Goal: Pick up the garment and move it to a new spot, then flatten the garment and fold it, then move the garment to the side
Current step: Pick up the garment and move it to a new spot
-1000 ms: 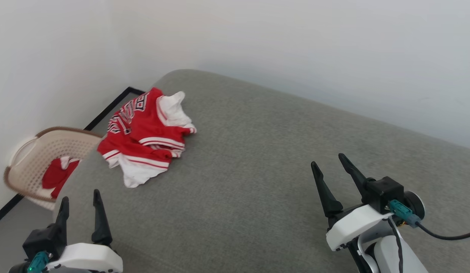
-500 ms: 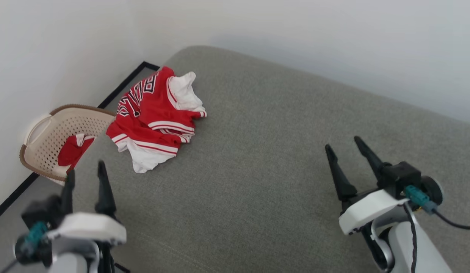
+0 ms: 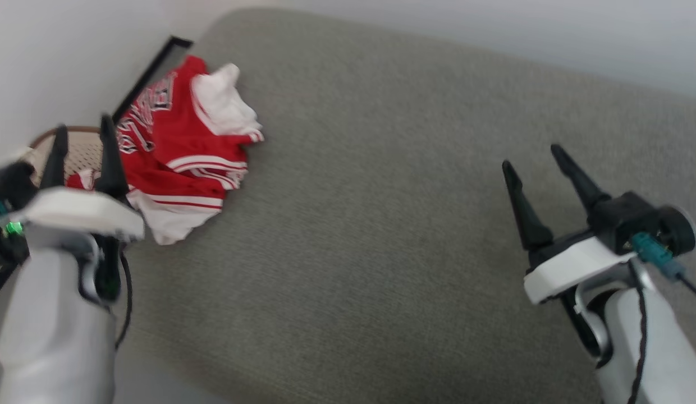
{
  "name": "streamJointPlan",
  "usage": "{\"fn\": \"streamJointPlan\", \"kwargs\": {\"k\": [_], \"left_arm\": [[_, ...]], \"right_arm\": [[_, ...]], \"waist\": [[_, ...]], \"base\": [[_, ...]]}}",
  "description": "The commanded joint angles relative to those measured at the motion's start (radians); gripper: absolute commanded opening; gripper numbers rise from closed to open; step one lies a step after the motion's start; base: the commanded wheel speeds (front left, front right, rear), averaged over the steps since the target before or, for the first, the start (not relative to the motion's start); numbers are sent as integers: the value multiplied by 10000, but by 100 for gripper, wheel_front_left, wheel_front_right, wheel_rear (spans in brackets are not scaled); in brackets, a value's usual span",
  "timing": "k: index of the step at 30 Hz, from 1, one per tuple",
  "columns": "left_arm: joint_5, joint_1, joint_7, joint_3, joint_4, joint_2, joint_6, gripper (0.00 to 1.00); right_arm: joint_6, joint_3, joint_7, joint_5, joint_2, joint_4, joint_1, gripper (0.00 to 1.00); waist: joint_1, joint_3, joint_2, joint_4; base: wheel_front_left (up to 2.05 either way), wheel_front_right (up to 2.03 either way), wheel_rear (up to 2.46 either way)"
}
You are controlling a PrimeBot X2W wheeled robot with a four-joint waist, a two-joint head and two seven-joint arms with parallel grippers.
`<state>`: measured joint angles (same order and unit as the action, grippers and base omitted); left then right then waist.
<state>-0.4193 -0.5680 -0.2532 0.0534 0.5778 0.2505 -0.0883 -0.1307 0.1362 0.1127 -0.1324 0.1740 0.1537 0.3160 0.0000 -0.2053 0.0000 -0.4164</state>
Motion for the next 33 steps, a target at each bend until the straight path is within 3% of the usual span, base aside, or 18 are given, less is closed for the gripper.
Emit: {"fn": "streamJointPlan", "kwargs": {"k": [1, 8, 18, 26, 33], "left_arm": [[-151, -364, 71, 40, 266, 32, -76, 100], [-913, -2477, 1067, 93, 2815, 640, -337, 100], [-1565, -4506, 2597, 258, 5667, 1241, -224, 100], [-2067, -5148, 5023, 432, 6975, 1036, 238, 100], [-2280, -4736, 6719, 274, 7278, 531, 228, 100]], "right_arm": [[-1, -6, -97, 49, 108, -157, 154, 100], [-1, -15, -585, 220, 519, -1170, 582, 100], [-1, -112, -1239, 349, 915, -2395, 904, 100], [-1, -57, -1784, 381, 1151, -3148, 831, 100], [-1, -13, -2028, 390, 1218, -3456, 899, 100]], "waist": [[0, -607, 0, 394], [0, -1885, 0, 903], [0, -3149, 0, 1337], [0, -3716, 0, 1446], [0, -3902, 0, 1485]], "base": [[0, 0, 0], [0, 0, 0], [0, 0, 0], [0, 0, 0], [0, 0, 0]]}}
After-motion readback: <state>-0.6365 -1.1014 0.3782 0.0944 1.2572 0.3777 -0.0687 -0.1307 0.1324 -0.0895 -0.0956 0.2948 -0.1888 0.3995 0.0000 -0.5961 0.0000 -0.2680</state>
